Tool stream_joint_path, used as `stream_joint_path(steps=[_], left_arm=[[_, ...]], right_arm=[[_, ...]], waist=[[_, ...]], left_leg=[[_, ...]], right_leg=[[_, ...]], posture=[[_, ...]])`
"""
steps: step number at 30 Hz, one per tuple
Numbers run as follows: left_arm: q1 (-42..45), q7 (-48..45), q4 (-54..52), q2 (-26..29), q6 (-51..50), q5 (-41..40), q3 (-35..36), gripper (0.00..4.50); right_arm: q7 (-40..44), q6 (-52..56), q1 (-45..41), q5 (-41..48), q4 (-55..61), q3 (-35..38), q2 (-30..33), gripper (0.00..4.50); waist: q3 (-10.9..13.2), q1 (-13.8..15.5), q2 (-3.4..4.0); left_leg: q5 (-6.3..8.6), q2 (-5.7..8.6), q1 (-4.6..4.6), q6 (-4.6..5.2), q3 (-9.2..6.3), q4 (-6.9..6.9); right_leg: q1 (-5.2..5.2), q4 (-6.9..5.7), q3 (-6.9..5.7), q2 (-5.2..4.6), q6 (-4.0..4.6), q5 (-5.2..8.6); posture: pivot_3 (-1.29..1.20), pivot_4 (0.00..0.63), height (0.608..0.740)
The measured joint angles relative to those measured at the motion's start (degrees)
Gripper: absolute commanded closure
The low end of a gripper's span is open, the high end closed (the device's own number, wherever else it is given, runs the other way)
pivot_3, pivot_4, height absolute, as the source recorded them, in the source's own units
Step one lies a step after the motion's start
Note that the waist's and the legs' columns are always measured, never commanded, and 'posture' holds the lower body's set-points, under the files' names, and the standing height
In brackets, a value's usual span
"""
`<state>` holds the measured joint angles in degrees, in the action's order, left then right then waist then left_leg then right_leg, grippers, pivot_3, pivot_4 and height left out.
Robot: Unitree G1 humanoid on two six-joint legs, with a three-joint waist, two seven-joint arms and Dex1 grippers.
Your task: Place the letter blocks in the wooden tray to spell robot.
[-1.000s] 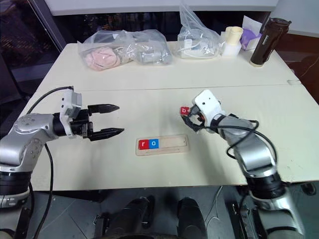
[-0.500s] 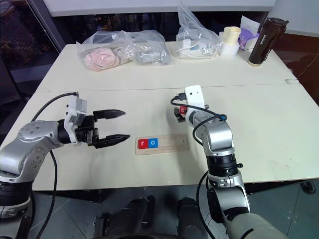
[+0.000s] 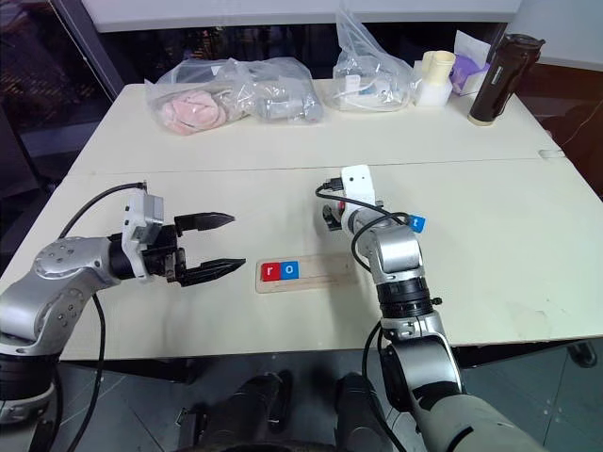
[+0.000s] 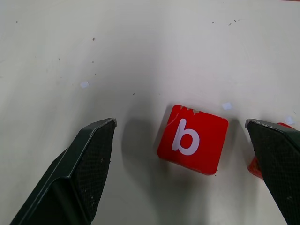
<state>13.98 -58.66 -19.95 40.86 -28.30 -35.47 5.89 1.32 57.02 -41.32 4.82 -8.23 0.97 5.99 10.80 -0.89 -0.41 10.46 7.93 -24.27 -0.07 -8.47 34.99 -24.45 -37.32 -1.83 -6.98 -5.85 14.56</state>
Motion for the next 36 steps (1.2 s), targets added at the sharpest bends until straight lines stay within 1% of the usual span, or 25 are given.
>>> stream_joint_path(steps=[3,7,8,12,17,23,28,33,36], left_arm=[[-0.3,0.9,-0.8,0.0,0.0,0.0,0.0,0.00],[-0.8,1.7,-1.1,0.0,0.0,0.0,0.0,0.00],[-0.9,1.9,-1.1,0.0,0.0,0.0,0.0,0.00],[-0.9,2.5,-1.1,0.0,0.1,0.0,0.0,0.00],[-0.6,2.4,-1.1,-0.3,0.6,0.1,-0.5,0.00],[0.6,1.6,-0.2,-0.9,1.7,1.1,-1.6,0.00],[2.3,1.0,1.8,-1.9,2.7,2.2,-3.6,0.00],[3.6,-0.1,3.8,-2.7,2.9,2.5,-5.1,0.00],[4.3,-0.9,4.4,-2.8,3.1,2.5,-5.1,0.00]], right_arm=[[-0.6,0.0,-0.8,0.0,-1.3,0.6,-0.8,0.78],[-1.5,0.6,-1.1,-0.1,-2.7,1.7,-1.5,2.91],[-1.5,0.8,-1.1,0.0,-2.6,1.8,-1.5,3.33],[-1.7,2.3,-1.0,-0.1,-1.5,1.3,-1.6,3.34],[-1.2,5.1,1.2,-0.2,3.7,-0.1,-0.5,3.34],[-0.6,10.1,2.3,-0.1,10.5,-0.1,0.9,3.34],[-0.2,13.5,1.8,0.1,13.4,0.8,1.9,3.34],[1.9,22.5,1.9,1.7,26.1,2.8,5.7,3.34],[4.5,29.3,4.6,3.5,34.3,4.0,9.6,3.34]], waist=[[0.0,0.1,0.00],[0.0,0.0,0.00],[0.0,0.0,0.00],[0.0,0.0,0.01],[0.0,0.1,0.01],[0.0,0.1,0.03],[0.0,0.0,0.03],[0.0,0.2,0.04],[0.0,0.3,0.04]], left_leg=[[0.00,-0.09,0.08,0.00,0.11,0.00],[0.01,-0.23,0.11,-0.01,0.23,-0.01],[0.01,-0.26,0.12,-0.01,0.25,-0.02],[0.01,-0.34,0.14,-0.01,0.28,-0.05],[0.01,-0.34,0.14,-0.01,0.31,-0.07],[0.01,-0.35,0.13,-0.01,0.34,-0.11],[0.01,-0.38,0.11,-0.01,0.35,-0.13],[0.01,-0.39,0.00,-0.01,0.35,-0.16],[0.02,-0.39,-0.04,0.01,0.35,-0.15]], right_leg=[[0.03,0.01,0.08,0.07,0.06,-0.03],[0.01,0.02,0.15,0.16,0.13,-0.07],[0.01,0.02,0.15,0.18,0.14,-0.08],[0.00,0.02,0.16,0.21,0.17,-0.10],[0.00,0.06,0.17,0.21,0.17,-0.10],[-0.05,0.06,0.19,0.21,0.18,-0.11],[-0.09,0.07,0.19,0.21,0.18,-0.11],[-0.16,0.11,0.18,0.20,0.16,-0.12],[-0.15,0.18,0.17,0.18,0.16,-0.11]], posture=[[0.00,0.150,0.738],[0.00,0.150,0.738],[0.00,0.150,0.738],[0.00,0.150,0.738],[0.00,0.150,0.738],[0.00,0.150,0.738],[0.00,0.150,0.738],[0.00,0.150,0.738],[0.00,0.150,0.738]])
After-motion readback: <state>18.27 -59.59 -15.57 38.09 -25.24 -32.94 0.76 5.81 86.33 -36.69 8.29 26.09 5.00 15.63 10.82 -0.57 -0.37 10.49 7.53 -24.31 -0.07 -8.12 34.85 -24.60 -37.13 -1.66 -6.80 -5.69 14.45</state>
